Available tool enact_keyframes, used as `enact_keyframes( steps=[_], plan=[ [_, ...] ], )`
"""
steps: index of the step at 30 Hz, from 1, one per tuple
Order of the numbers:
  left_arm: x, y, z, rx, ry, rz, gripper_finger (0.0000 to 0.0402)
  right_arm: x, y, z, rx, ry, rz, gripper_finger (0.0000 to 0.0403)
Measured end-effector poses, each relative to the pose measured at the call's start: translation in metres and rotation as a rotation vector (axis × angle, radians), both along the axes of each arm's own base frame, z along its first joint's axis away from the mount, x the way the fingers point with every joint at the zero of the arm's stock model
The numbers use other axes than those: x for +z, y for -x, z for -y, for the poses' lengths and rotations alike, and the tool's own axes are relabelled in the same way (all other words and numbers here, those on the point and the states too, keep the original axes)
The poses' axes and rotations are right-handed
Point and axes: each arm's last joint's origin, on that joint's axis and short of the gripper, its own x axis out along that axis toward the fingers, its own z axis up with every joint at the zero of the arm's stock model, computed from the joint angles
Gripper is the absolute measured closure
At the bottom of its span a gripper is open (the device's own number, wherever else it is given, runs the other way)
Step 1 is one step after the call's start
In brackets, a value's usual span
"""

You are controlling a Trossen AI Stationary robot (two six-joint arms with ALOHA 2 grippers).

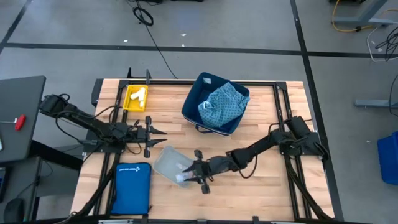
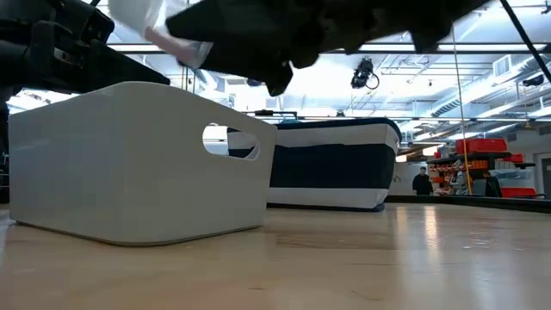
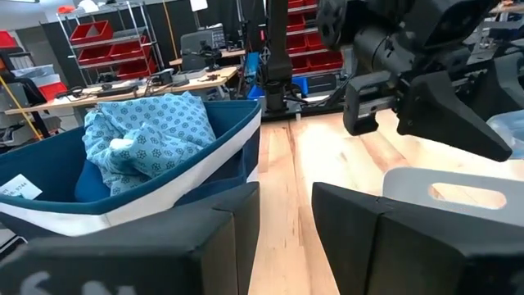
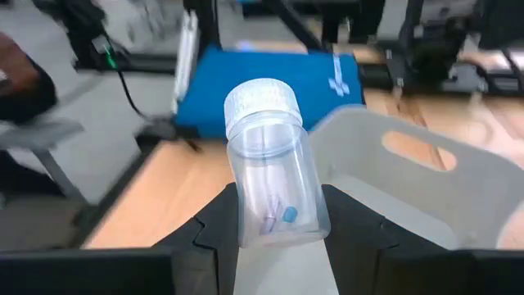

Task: Pick & place medical supplies in basket/bin
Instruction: Put the transparent pill bottle into the gray bin, then return to Home Position

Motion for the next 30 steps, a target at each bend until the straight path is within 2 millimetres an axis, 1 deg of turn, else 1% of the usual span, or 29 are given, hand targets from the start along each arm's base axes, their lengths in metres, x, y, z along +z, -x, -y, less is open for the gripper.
enact_keyframes(
  steps=[3,6,11,14,18,20,24,26,28,30],
  plan=[
    [0.0,0.0,0.0,0.003,-0.006,-0.003,0.0282,0.007,-0.011,0.007,-0.014,0.044,-0.095,0.0261],
    [-0.001,0.0,0.0,0.011,-0.009,-0.006,0.0282,0.012,-0.018,0.016,-0.04,0.067,-0.164,0.0261],
    [-0.001,0.0,-0.001,0.017,-0.015,-0.007,0.0282,0.013,-0.023,0.028,-0.034,0.035,-0.212,0.0261],
    [-0.001,0.0,-0.001,0.044,-0.016,-0.011,0.0282,0.008,-0.022,0.034,-0.04,0.042,-0.258,0.0261],
    [-0.003,0.0,-0.002,0.06,-0.025,-0.027,0.0282,0.008,-0.022,0.035,-0.04,0.054,-0.258,0.0257],
    [-0.003,0.0,-0.002,0.06,-0.024,-0.026,0.0282,0.007,-0.021,0.034,-0.027,0.072,-0.258,0.0233],
    [-0.003,0.0,-0.002,0.06,-0.024,-0.026,0.0282,0.008,-0.021,0.034,-0.024,0.073,-0.257,0.0168],
    [-0.003,0.0,-0.002,0.06,-0.025,-0.027,0.0282,0.008,-0.022,0.034,-0.023,0.076,-0.256,0.0143],
    [-0.003,0.0,-0.002,0.06,-0.026,-0.031,0.0282,0.008,-0.022,0.035,-0.024,0.076,-0.255,0.013],
    [-0.003,0.0,-0.002,0.06,-0.026,-0.032,0.0282,0.008,-0.022,0.034,-0.02,0.083,-0.252,0.0126]
  ],
)
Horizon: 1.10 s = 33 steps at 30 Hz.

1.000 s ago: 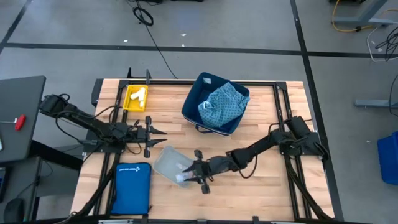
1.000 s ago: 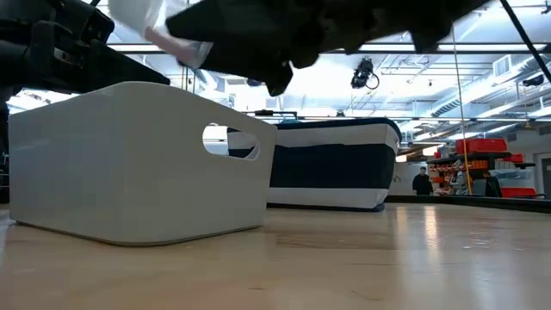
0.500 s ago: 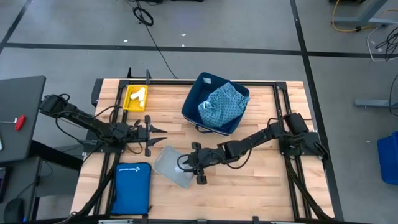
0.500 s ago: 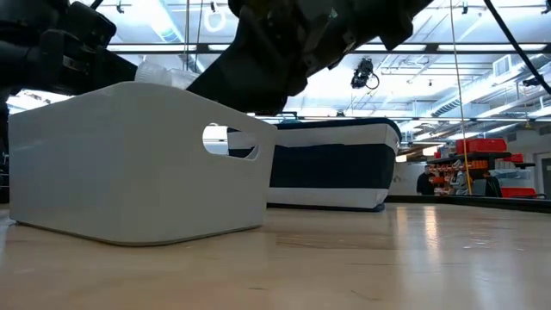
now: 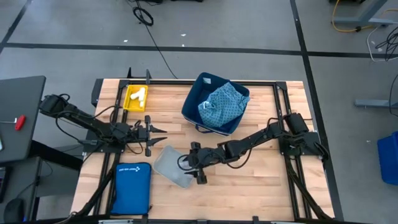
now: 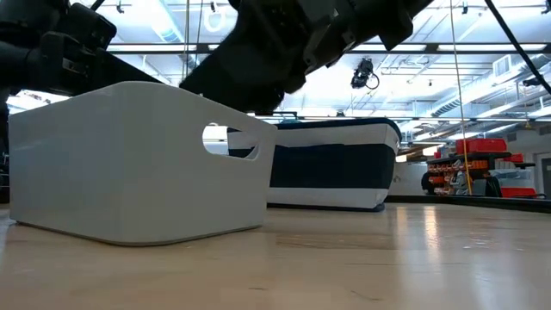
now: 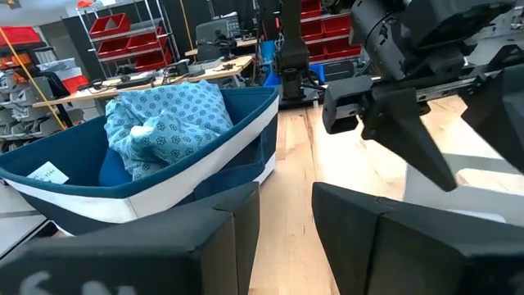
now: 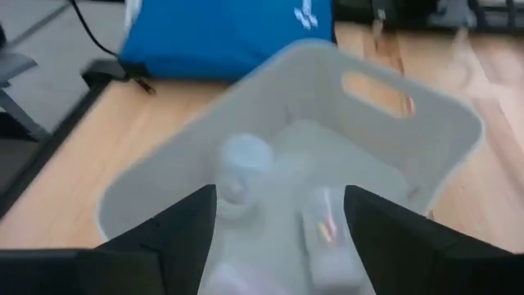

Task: Pick & place medical supplies in basket/bin
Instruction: Return to Home Position

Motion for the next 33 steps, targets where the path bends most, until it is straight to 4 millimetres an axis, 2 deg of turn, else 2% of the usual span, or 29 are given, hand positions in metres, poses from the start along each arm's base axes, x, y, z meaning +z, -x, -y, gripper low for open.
enact_keyframes(
  steps=[4,8,11,16,17,26,29,33],
  plan=[
    [0.0,0.0,0.0,0.0,0.0,0.0,0.0282,0.009,-0.004,-0.004,0.027,0.003,0.109,0.0136],
    [0.0,0.0,0.0,0.0,0.0,-0.003,0.0282,0.021,-0.006,-0.012,0.078,0.045,0.254,0.0177],
    [-0.001,0.0,0.0,0.0,-0.001,-0.006,0.0282,0.025,-0.007,-0.015,0.1,0.068,0.307,0.0234],
    [-0.001,0.0,0.0,0.0,-0.002,-0.007,0.0282,0.027,-0.006,-0.02,0.128,0.107,0.347,0.037],
    [-0.001,0.0,0.0,0.0,-0.002,-0.008,0.0282,0.028,-0.006,-0.022,0.137,0.116,0.357,0.0386],
    [-0.001,0.0,0.0,0.001,0.0,-0.013,0.0282,0.042,0.002,-0.028,0.2,0.077,0.506,0.0398],
    [-0.002,0.0,0.0,0.001,-0.002,-0.018,0.0282,0.046,0.017,-0.021,0.187,0.059,0.586,0.04],
    [-0.002,0.0,0.0,0.002,-0.002,-0.02,0.0282,0.046,0.054,-0.003,0.154,0.024,0.684,0.0401]
  ],
)
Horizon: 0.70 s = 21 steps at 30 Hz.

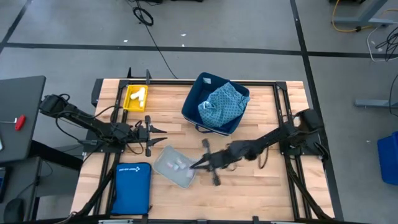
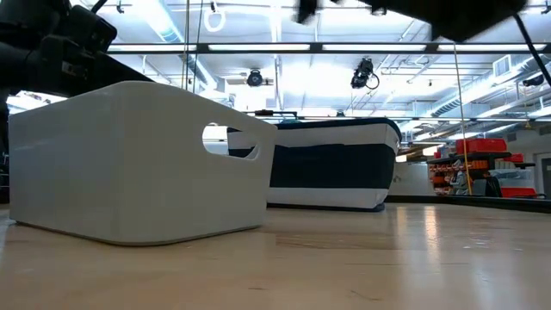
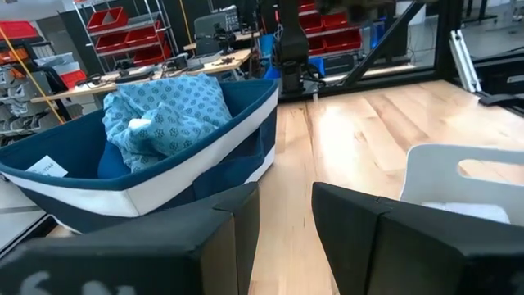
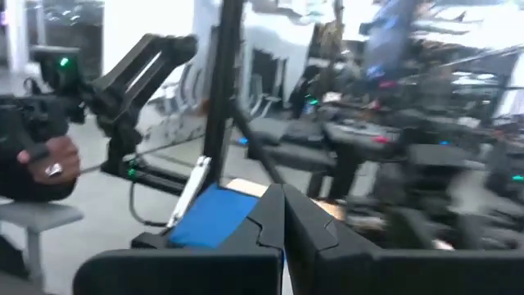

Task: Pick & place medical supplies in basket/bin
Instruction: Return to Home Position

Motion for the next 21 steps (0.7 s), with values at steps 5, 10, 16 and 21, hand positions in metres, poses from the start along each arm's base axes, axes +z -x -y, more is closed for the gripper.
enact_keyframes(
  steps=[5,10,16,21],
  plan=[
    [0.001,0.0,0.0,0.006,0.001,0.006,0.0282,-0.007,0.056,0.022,-0.072,-0.015,0.018,0.0401],
    [0.0,0.0,-0.002,0.021,-0.001,0.003,0.0282,-0.017,0.101,0.039,-0.102,-0.02,-0.02,0.0402],
    [0.001,-0.001,-0.005,0.041,-0.002,0.006,0.0282,-0.038,0.147,0.06,-0.122,-0.065,-0.088,0.0402],
    [0.002,-0.002,-0.008,0.062,0.004,0.019,0.0282,-0.056,0.174,0.077,-0.135,-0.12,-0.139,0.0402]
  ],
)
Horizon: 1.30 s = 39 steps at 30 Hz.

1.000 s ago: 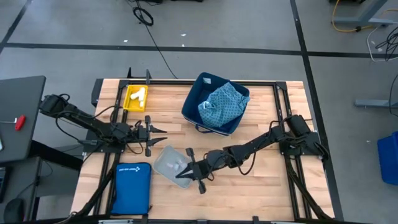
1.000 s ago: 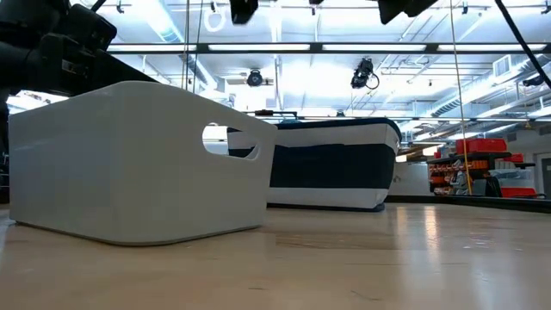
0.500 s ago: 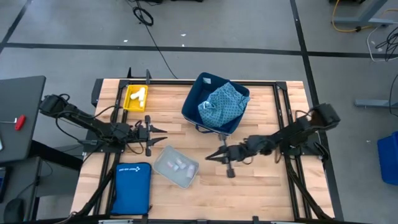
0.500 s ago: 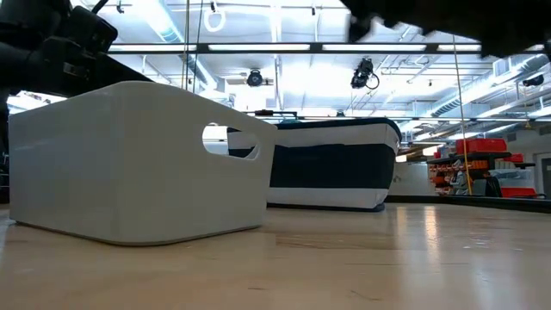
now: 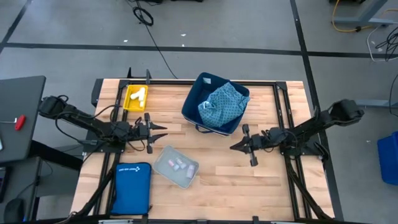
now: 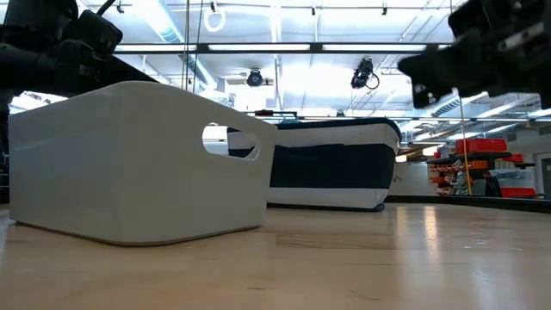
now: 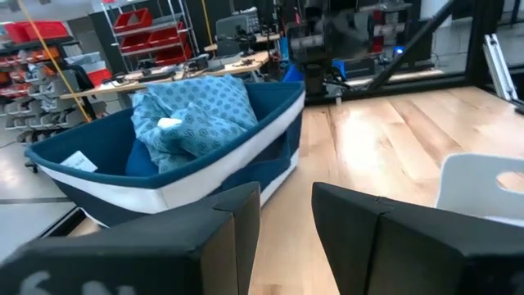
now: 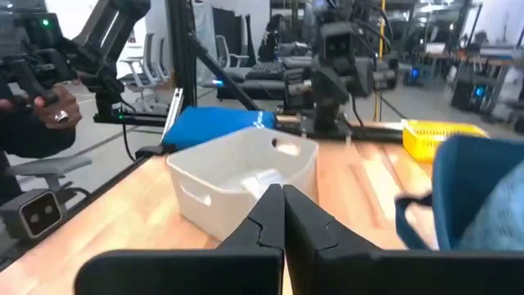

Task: Pick & place medical supplies in basket/bin
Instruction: Return to Home Position

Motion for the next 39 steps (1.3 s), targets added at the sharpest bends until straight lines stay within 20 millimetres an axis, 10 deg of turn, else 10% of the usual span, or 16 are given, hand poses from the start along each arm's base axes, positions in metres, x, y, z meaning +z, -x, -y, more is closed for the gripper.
enact_keyframes(
  steps=[8,39],
  plan=[
    [0.0,-0.001,-0.003,-0.002,0.009,0.005,0.0282,-0.022,0.026,0.014,-0.013,-0.029,-0.049,0.0403],
    [-0.003,-0.002,-0.014,0.02,0.071,-0.014,0.0282,0.003,0.084,0.031,-0.045,0.029,0.001,0.0403]
  ],
)
